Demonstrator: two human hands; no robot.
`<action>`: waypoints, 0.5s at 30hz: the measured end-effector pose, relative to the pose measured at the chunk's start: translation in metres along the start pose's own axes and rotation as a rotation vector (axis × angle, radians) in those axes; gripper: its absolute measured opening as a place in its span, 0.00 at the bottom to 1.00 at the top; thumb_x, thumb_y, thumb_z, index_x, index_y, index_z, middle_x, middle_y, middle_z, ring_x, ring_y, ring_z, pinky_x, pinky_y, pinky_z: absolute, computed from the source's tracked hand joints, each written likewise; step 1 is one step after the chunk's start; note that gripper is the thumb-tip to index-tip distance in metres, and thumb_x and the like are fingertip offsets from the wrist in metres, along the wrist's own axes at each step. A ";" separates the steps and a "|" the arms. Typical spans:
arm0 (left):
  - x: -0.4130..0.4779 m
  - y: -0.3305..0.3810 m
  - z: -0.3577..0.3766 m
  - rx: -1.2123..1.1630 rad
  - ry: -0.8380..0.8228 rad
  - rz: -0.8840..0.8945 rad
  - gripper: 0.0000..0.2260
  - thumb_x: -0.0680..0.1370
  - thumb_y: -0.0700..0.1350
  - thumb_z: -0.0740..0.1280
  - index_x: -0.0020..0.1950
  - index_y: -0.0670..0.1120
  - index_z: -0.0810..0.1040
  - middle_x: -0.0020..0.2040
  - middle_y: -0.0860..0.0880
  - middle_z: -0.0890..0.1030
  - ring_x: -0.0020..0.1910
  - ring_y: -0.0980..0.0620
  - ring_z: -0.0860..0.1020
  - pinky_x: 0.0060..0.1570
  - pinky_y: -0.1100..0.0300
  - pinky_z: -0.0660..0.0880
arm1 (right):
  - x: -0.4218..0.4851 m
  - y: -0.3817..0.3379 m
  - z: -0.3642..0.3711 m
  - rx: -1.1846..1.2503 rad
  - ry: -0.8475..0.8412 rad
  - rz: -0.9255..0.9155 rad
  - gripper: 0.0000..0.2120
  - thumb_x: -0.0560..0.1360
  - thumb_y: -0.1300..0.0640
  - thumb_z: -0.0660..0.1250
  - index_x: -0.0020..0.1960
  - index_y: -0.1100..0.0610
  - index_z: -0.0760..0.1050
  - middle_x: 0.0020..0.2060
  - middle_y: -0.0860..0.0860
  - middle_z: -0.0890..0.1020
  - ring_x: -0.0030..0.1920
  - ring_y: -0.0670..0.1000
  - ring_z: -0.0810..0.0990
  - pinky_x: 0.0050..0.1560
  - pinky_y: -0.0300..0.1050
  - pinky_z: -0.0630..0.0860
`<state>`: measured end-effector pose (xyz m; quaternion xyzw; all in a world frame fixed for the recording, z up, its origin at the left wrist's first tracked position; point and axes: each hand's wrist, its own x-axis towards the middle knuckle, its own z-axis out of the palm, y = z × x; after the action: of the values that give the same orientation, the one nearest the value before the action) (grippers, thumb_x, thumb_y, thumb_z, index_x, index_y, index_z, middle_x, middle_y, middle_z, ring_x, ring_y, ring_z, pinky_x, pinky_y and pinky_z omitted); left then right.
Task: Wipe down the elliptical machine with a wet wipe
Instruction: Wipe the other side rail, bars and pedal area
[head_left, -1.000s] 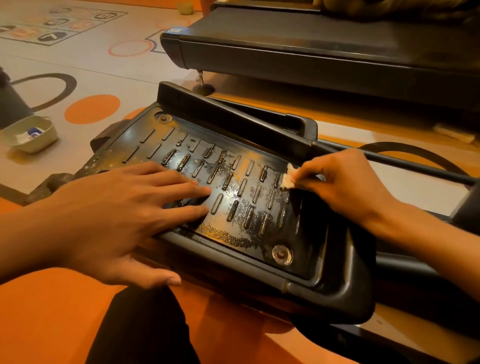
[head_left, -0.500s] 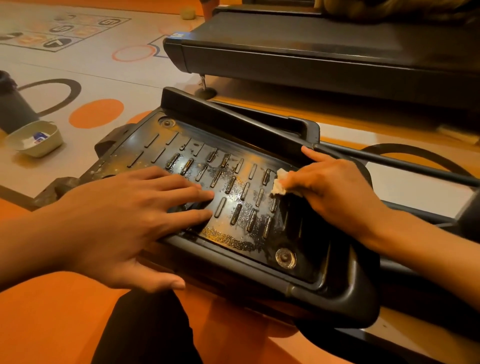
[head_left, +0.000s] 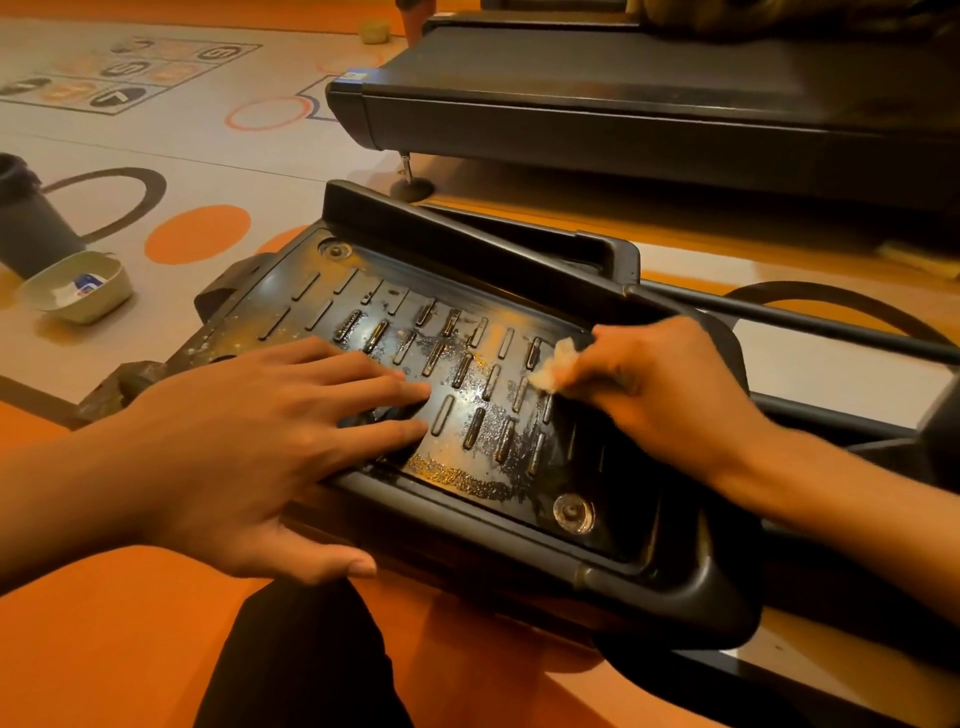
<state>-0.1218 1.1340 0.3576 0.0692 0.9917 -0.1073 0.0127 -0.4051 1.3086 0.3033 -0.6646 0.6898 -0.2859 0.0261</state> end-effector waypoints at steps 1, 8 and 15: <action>0.000 0.000 0.000 0.003 0.005 0.002 0.41 0.78 0.76 0.54 0.77 0.47 0.74 0.77 0.44 0.72 0.72 0.42 0.75 0.63 0.37 0.77 | -0.014 -0.010 -0.001 0.042 -0.060 -0.041 0.08 0.77 0.52 0.72 0.55 0.48 0.86 0.48 0.45 0.87 0.48 0.42 0.85 0.66 0.46 0.78; 0.001 -0.002 0.003 -0.018 -0.001 0.008 0.41 0.78 0.76 0.54 0.77 0.46 0.74 0.78 0.43 0.71 0.72 0.40 0.75 0.61 0.35 0.77 | -0.016 -0.016 0.002 0.061 -0.020 -0.235 0.07 0.78 0.55 0.72 0.53 0.51 0.87 0.46 0.48 0.88 0.47 0.45 0.86 0.71 0.51 0.74; 0.000 -0.002 0.003 -0.016 -0.002 0.002 0.41 0.78 0.76 0.53 0.78 0.47 0.73 0.78 0.44 0.71 0.72 0.40 0.75 0.63 0.36 0.76 | -0.047 -0.016 -0.014 0.145 -0.324 -0.408 0.11 0.78 0.54 0.67 0.54 0.51 0.88 0.48 0.45 0.88 0.52 0.42 0.85 0.64 0.45 0.79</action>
<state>-0.1220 1.1311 0.3549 0.0698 0.9925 -0.0994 0.0143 -0.3915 1.3585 0.3058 -0.8234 0.5061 -0.2236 0.1256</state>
